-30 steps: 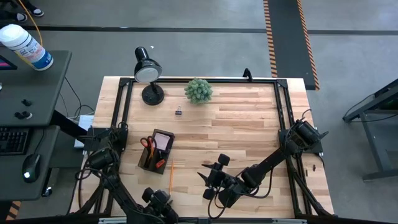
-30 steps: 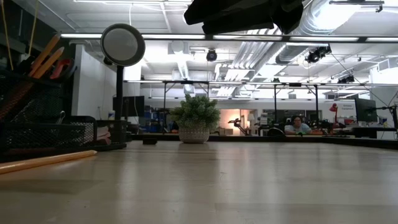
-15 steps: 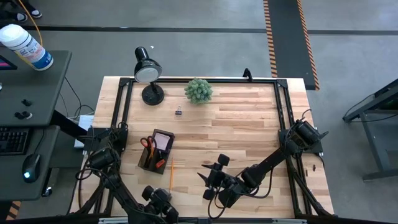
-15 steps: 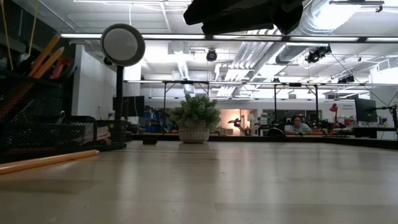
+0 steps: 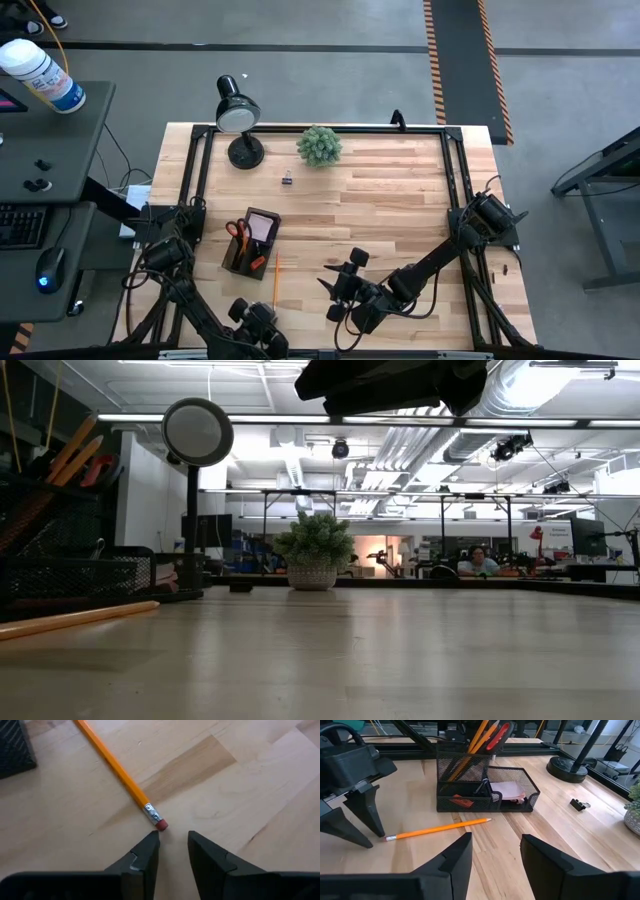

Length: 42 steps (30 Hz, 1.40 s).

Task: Pick and place office supplies into organizer
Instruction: Put the orange pencil into the desk organizer

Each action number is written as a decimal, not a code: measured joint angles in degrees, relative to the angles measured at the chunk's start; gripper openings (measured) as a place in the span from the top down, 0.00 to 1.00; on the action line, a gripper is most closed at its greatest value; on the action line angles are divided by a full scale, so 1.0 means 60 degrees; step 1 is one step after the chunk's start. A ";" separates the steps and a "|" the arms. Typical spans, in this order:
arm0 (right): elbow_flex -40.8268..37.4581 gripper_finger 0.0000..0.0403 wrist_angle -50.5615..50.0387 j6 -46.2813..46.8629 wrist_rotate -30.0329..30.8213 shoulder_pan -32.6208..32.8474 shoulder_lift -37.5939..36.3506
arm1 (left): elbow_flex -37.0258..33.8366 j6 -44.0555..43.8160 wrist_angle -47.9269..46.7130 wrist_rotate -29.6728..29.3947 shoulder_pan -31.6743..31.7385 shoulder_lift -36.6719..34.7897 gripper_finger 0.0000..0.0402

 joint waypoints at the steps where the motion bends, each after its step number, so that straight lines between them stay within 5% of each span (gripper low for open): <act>1: 0.0000 0.61 0.0000 0.0000 -0.0003 0.0001 0.0000 | 0.0000 -0.0024 -0.0045 0.0001 0.0001 0.0000 0.75; 21: 0.0000 0.62 0.0000 0.0000 -0.0076 0.0000 0.0002 | -0.0011 -0.0221 -0.0457 -0.0045 0.0120 0.0004 0.77; 42: 0.0000 0.61 0.0004 0.0025 -0.0076 0.0002 0.0004 | -0.0018 -0.0095 -0.0315 -0.0341 0.0430 0.0015 0.64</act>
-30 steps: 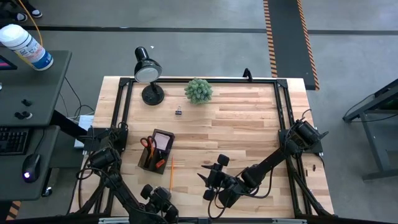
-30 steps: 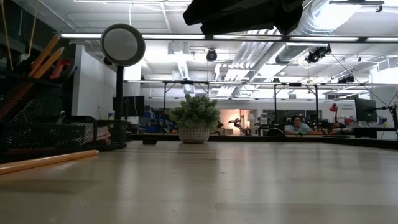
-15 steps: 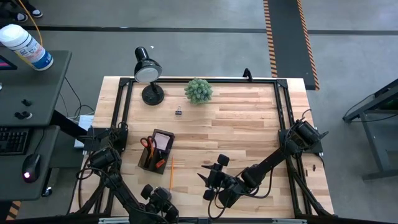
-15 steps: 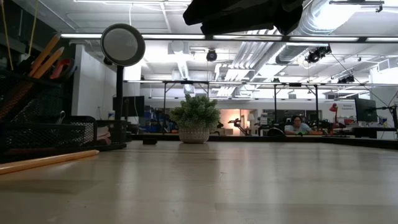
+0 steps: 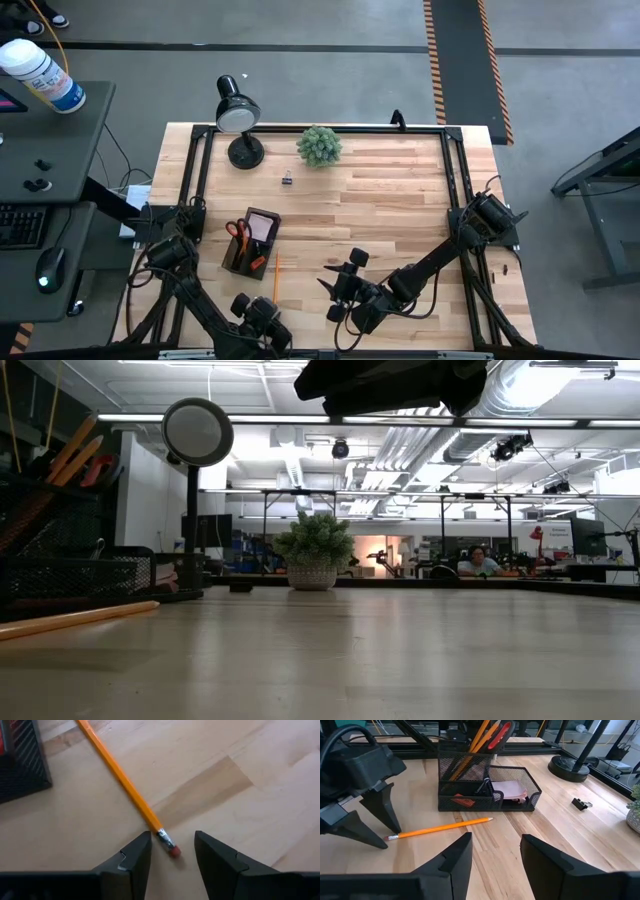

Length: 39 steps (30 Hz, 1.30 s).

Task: Pick and place office supplies into organizer
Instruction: Put the orange pencil into the desk organizer

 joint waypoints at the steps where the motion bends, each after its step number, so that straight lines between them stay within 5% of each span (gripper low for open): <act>1: 0.0000 0.61 0.0000 0.0004 0.0000 -0.0002 0.0000 | 0.0000 0.0111 0.0000 0.0047 0.0042 0.0000 0.64; 12: 0.0000 0.62 0.0000 0.0000 0.0000 0.0002 0.0000 | 0.0007 0.0360 -0.0028 0.0254 0.0123 -0.0007 0.66; 23: 0.0000 0.64 -0.0008 -0.0016 -0.0022 0.0002 0.0000 | 0.0007 0.0964 -0.0153 0.0283 0.0121 -0.0011 0.98; 39: 0.0000 0.65 -0.0345 -0.0425 0.1041 0.0318 0.0000 | -0.0004 0.0696 -0.0651 -0.0714 -0.0241 0.0011 1.00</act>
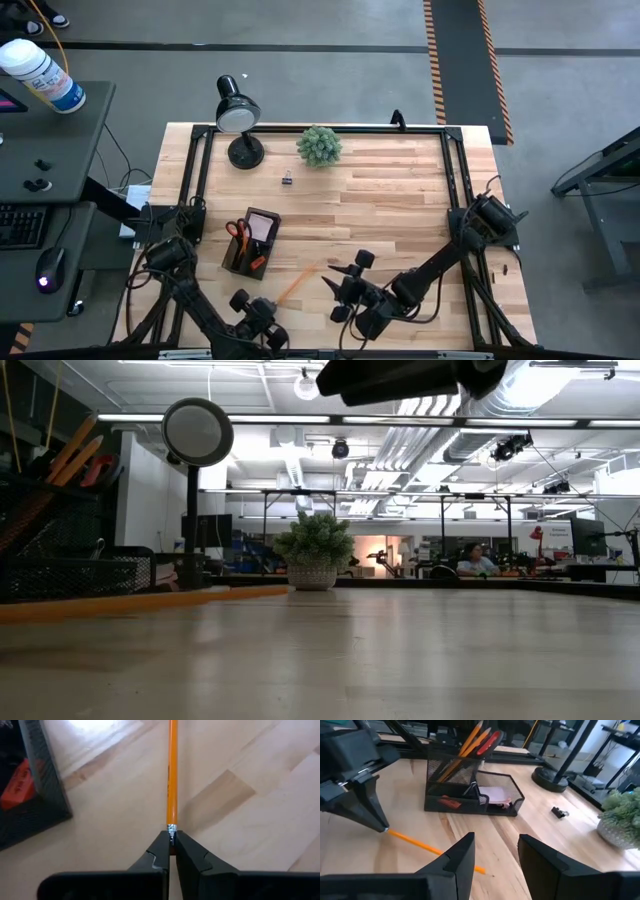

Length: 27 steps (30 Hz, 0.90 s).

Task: Pick and place office supplies into organizer
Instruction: Put the orange pencil into the desk organizer

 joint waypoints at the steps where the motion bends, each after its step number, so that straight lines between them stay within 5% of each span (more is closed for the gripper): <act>1: 0.0000 0.65 0.0000 -0.0042 0.0073 0.0043 0.0000 | 0.0000 -0.0054 -0.0056 -0.0080 -0.0037 0.0000 1.00; 8: 0.0000 0.65 0.0012 -0.0118 0.0867 0.0321 0.0000 | 0.0419 -0.0464 -0.0984 -0.0807 -0.0245 -0.0007 1.00; 17: 0.0000 0.65 0.0944 -0.0301 0.0978 0.0332 -0.0004 | 0.1956 -0.1460 -0.4034 -0.2012 -0.0656 -0.0023 1.00; 27: 0.0000 0.65 0.3080 -0.2163 0.0282 0.0486 -0.0007 | 0.2281 -0.1049 -0.3996 -0.2955 -0.0817 -0.0127 1.00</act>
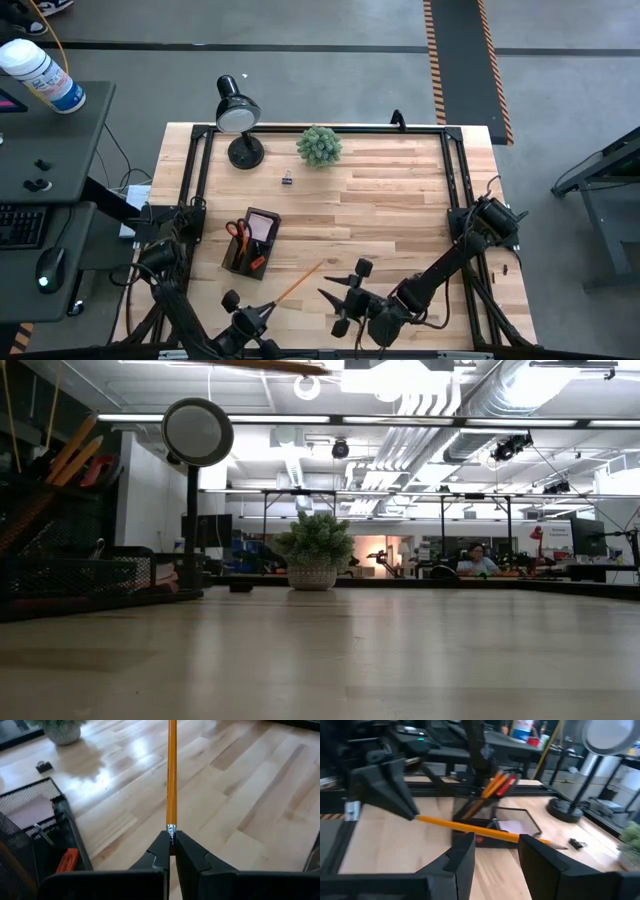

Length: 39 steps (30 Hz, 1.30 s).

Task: Pick and place office supplies into organizer
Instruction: Put the orange pencil into the desk organizer

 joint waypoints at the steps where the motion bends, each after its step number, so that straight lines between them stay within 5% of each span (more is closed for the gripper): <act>1: 0.0000 0.65 0.0098 -0.0090 -0.0099 0.0043 0.0000 | 0.0003 0.0039 -0.0006 -0.0031 -0.0010 -0.0004 1.00; 12: 0.0000 0.65 0.0405 -0.1474 -0.0749 0.1052 -0.0625 | 0.0003 -0.0116 0.0002 -0.0210 -0.0774 -0.0004 1.00; 24: 0.0000 0.62 0.0755 -0.0730 -0.1652 0.1110 -0.0769 | 0.0003 -0.0539 0.0078 -0.3378 -0.1428 -0.0004 1.00; 39: 0.0000 0.57 0.3812 -0.1561 -0.4202 0.0060 -0.0765 | 0.0003 -0.0506 0.0099 -0.4836 -0.1398 -0.0004 1.00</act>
